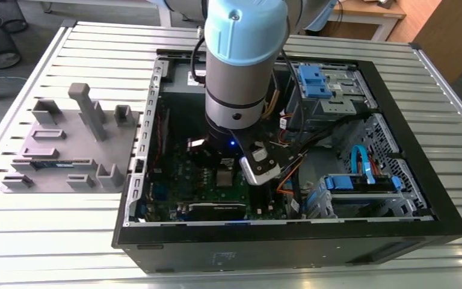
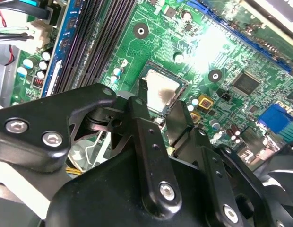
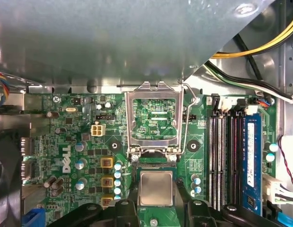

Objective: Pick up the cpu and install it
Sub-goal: 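Place the cpu into insertion slot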

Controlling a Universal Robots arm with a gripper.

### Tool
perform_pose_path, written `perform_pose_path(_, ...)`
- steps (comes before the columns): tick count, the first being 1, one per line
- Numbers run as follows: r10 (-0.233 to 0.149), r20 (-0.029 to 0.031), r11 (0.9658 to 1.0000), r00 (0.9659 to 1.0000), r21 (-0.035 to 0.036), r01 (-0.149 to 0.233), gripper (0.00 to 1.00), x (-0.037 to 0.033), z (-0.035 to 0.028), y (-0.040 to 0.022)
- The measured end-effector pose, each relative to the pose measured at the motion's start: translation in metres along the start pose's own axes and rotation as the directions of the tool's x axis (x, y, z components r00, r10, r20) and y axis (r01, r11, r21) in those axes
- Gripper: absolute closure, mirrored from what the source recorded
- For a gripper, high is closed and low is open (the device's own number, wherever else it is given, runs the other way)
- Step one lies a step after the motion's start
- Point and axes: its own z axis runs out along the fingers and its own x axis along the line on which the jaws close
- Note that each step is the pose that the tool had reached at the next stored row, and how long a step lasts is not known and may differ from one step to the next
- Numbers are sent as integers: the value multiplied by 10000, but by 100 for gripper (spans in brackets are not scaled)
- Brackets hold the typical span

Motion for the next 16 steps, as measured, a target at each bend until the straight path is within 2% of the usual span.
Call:
perform_pose_path(6,1,0,10000,10000,8,-1,57,2,94,-1)
perform_pose_path(16,0,-2,10000,10000,15,0,57,2,130,-2)
